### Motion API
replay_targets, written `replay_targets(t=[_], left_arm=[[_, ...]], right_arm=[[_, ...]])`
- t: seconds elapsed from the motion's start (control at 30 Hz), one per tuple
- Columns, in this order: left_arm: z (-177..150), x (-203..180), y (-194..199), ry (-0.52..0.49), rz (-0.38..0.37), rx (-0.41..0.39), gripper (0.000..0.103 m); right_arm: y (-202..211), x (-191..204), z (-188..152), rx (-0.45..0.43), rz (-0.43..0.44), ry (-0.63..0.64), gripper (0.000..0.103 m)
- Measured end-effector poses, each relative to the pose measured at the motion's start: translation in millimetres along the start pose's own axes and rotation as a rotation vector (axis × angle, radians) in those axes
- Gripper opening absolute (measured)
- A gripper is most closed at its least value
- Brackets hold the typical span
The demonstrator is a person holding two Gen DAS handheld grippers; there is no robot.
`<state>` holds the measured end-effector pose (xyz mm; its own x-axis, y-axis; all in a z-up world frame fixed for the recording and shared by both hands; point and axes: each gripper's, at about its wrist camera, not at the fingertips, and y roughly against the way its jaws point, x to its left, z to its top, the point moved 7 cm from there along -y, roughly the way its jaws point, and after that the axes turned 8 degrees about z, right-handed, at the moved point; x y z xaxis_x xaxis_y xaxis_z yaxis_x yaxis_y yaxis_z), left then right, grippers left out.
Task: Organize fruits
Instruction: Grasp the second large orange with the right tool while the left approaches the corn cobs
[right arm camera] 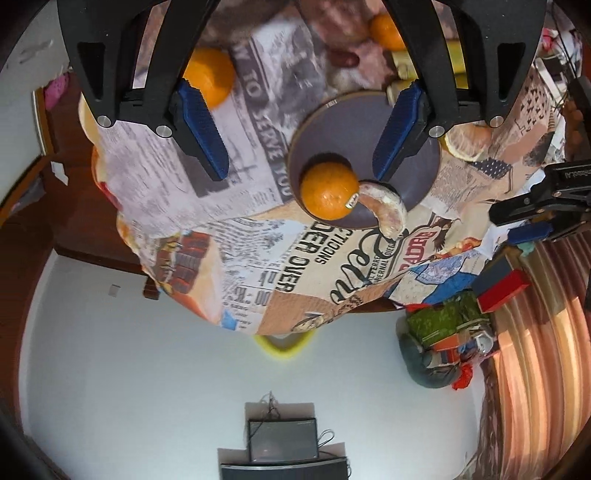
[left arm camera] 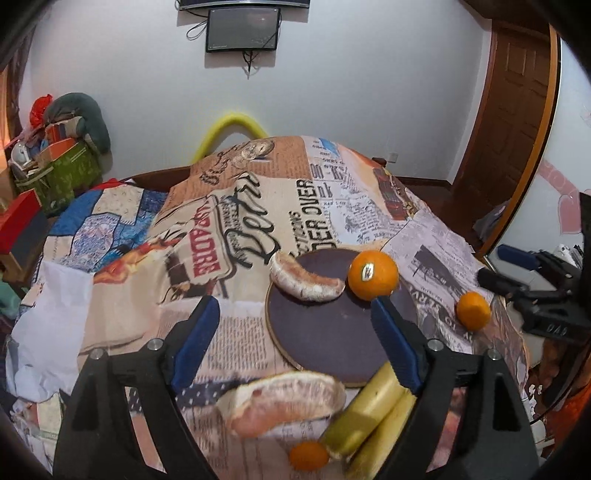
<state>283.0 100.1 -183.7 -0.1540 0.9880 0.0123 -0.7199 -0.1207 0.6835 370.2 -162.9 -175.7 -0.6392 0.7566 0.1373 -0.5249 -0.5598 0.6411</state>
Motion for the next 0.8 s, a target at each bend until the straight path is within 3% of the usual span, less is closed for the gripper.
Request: replay_targets(t=[0.2,0.53,0.8], left_arm=[[-33,5,-2,-0.032,0.027,0.054,0.086],[-97,17,-35,-0.083,0.056,0.212,0.087],[-110,19,-55,-0.111,0.069,0.264,0.087]], right_arm=[[18,-13,-19,0.002,-0.052,-0.019,0.078],[31,-48,-60,0.061,-0.113,-0.090,0.079],[36,-71,-80,0.090,-0.151,-0.148,0.079]])
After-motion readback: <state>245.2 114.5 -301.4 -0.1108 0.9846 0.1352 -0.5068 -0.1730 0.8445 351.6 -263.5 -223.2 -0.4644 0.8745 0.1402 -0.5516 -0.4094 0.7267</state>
